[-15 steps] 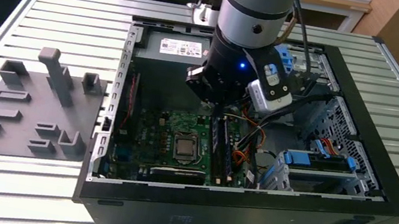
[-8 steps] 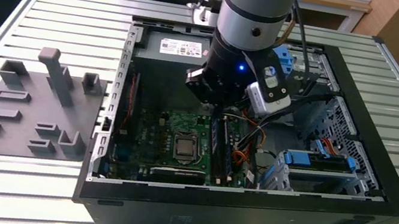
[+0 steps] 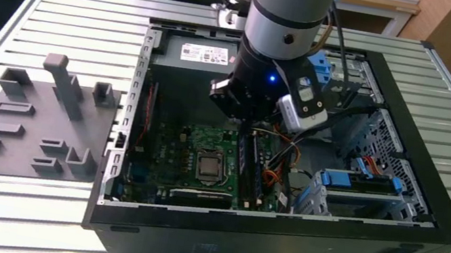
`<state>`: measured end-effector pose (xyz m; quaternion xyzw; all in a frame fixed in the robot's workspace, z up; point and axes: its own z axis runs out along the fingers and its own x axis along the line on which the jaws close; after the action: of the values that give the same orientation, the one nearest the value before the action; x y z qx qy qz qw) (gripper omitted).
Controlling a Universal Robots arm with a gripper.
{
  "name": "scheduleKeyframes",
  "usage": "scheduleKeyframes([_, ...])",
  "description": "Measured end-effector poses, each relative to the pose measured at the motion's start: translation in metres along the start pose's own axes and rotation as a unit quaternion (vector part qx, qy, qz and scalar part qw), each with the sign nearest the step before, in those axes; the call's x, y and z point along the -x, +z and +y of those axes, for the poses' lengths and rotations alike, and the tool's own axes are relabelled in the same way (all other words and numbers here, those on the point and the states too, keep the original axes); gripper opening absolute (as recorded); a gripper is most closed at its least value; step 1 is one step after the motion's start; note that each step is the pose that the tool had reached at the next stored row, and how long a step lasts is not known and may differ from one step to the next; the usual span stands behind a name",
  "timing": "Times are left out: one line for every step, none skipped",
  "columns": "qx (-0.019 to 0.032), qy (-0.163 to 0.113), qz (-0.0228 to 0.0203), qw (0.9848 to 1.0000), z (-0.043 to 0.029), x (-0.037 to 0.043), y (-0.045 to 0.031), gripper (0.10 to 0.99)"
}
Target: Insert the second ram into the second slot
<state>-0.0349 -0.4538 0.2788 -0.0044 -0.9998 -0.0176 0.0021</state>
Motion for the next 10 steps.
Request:
scheduleKeyframes([-0.0006, 0.0, 0.0001, 1.0, -0.0001, 0.0, 0.0005, 0.122])
scheduleKeyframes([-0.0009, 0.0, 0.0001, 1.0, -0.0003, 0.0, 0.001, 0.122])
scheduleKeyframes([-0.0008, 0.002, 0.0, 1.0, -0.0004, 0.0, 0.0015, 0.122])
scheduleKeyframes([-0.0008, 0.003, -0.0001, 1.0, -0.0003, 0.0, 0.0019, 0.122])
scheduleKeyframes([-0.0009, 0.003, 0.0, 1.0, -0.0004, 0.0, 0.0021, 0.122])
scheduleKeyframes([-0.0009, 0.003, 0.0, 1.0, -0.0004, 0.0, 0.0022, 0.122])
scheduleKeyframes([-0.0009, 0.003, -0.0001, 1.0, -0.0004, 0.0, 0.0023, 0.122])
scheduleKeyframes([-0.0007, 0.004, -0.0001, 1.0, -0.0004, 0.0, 0.0029, 0.122])
scheduleKeyframes([-0.0006, 0.004, -0.0002, 1.0, -0.0004, -0.0001, 0.0034, 0.122])
scheduleKeyframes([-0.0008, 0.004, -0.0001, 1.0, -0.0004, -0.0001, 0.0035, 0.122])
